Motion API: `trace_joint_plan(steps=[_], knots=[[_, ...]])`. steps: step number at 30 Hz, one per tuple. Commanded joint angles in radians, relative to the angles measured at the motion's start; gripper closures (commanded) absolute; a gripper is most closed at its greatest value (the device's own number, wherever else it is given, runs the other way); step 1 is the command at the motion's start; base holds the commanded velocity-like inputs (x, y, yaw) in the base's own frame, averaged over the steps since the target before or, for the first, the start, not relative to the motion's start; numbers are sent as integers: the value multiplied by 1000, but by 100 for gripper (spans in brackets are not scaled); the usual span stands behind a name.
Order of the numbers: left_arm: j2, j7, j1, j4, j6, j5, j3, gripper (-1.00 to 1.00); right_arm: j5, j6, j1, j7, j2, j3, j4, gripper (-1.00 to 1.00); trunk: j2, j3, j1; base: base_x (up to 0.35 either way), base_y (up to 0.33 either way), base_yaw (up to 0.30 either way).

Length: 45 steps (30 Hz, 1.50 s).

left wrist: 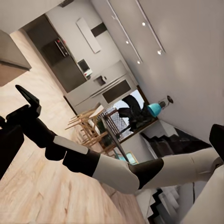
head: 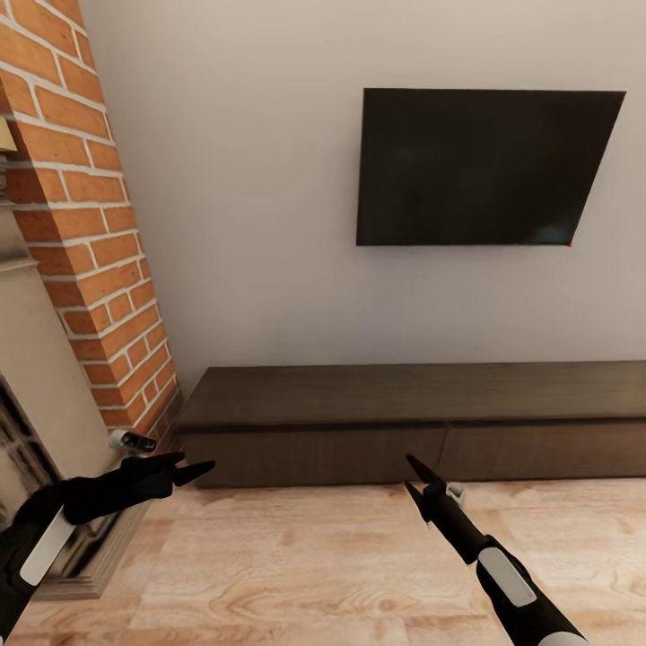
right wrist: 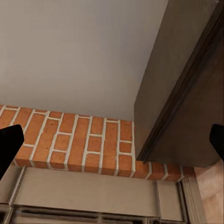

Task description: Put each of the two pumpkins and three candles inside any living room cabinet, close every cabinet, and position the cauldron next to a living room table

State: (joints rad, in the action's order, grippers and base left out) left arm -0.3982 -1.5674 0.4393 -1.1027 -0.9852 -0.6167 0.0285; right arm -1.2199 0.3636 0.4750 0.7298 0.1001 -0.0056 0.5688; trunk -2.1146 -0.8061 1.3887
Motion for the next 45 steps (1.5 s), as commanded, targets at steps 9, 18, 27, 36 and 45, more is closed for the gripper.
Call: trace_joint_plan(steps=[9, 18, 27, 36, 45], knots=[[-1, -3, 0, -7, -11, 0, -1, -100, -10, 4, 1, 0, -4, -2, -46, -100, 0, -1, 0, 225, 0, 0], [1, -3, 0, -13, -11, 0, -1, -100, -72, -55, 1, -65, -10, -1, -114, -100, 0, -1, 0, 12, 0, 0], [3, -3, 1, -13, -10, 0, -37, -100, -125, -95, 1, -81, -11, -1, -124, -100, 0, -1, 0, 121, 0, 0], [3, -3, 0, -24, -10, 3, -48, -100, -127, -98, 1, -81, -11, 0, -124, -100, 0, -1, 0, 145, 0, 0], [0, -3, 0, -222, -9, 2, -204, -100, -127, -99, 1, -81, -11, -1, -123, -100, 0, -1, 0, 32, 0, 0]])
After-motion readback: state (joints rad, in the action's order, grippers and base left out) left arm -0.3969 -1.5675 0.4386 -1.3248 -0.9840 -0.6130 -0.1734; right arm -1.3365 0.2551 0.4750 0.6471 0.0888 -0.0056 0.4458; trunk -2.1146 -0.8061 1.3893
